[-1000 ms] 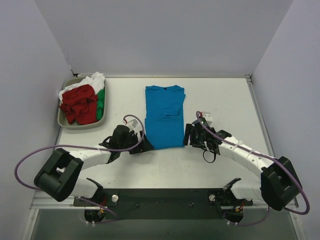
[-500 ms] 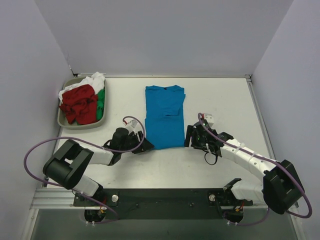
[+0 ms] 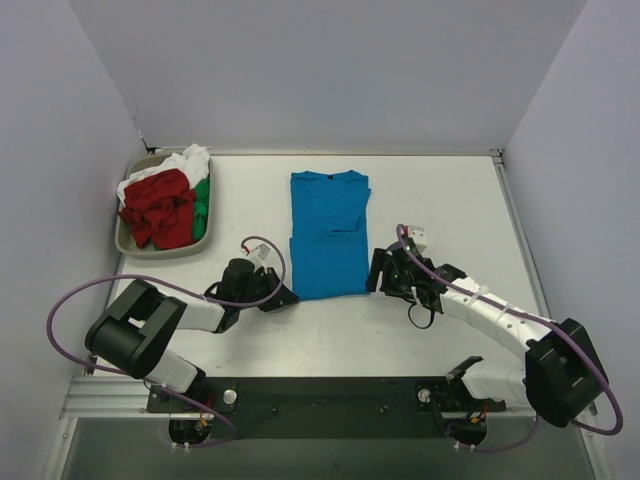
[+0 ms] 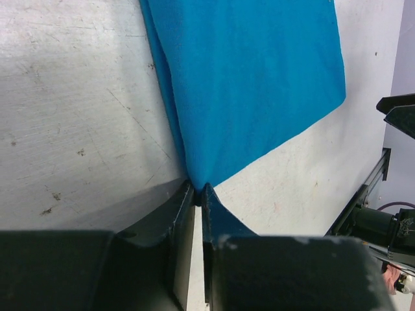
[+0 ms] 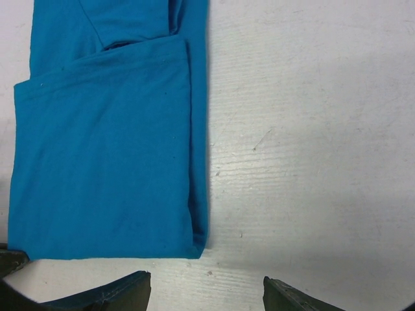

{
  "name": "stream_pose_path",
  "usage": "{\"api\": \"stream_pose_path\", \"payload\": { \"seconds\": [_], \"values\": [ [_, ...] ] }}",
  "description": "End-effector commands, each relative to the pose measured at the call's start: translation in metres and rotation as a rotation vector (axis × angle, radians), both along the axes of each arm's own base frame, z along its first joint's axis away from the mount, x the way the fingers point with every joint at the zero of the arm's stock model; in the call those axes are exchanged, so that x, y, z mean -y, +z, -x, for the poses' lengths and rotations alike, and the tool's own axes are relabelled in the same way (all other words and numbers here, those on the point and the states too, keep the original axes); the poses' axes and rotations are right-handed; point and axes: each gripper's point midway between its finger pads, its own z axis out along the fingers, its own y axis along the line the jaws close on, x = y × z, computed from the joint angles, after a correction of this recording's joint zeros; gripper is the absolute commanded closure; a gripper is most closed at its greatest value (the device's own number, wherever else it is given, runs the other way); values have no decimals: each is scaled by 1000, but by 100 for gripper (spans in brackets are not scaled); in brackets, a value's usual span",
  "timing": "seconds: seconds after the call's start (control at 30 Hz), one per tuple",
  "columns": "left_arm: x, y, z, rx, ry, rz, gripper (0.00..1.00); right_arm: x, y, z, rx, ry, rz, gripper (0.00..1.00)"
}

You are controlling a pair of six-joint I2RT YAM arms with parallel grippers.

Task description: Fold and stack the t-shirts

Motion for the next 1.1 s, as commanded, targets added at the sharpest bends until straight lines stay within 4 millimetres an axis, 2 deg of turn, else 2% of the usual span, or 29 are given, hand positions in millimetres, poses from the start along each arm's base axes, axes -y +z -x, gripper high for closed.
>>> {"api": "stream_pose_path", "payload": {
  "seconds": [0.0,0.13,0.2,0.33,0.57,0.7,0.87,1.07],
  "values": [
    [-12,-17,13,-59,-1,-62,85,-5,-4,-4,-7,-15,-36,32],
    [-14,-18,12,-60,3,-62,90,-7,-4,-9,2,-20,-57,32],
    [-13,-18,12,-60,2,-60,100,-10,-8,-7,-12,-13,-81,31],
    [-13,-16,13,-57,-3,-50,100,-15,-12,-12,-12,-24,-134,31],
    [-13,-12,15,-55,-9,-46,100,-16,-35,-6,-54,-53,-197,35],
    [-13,-14,15,-57,-12,-49,100,-15,-42,-8,-66,-68,-221,46],
    [-14,-17,15,-61,-15,-59,100,-15,-53,-8,-92,-78,-233,54],
    [-14,-17,14,-61,-18,-65,100,-18,-61,-5,-117,-74,-246,56]
  ]
}}
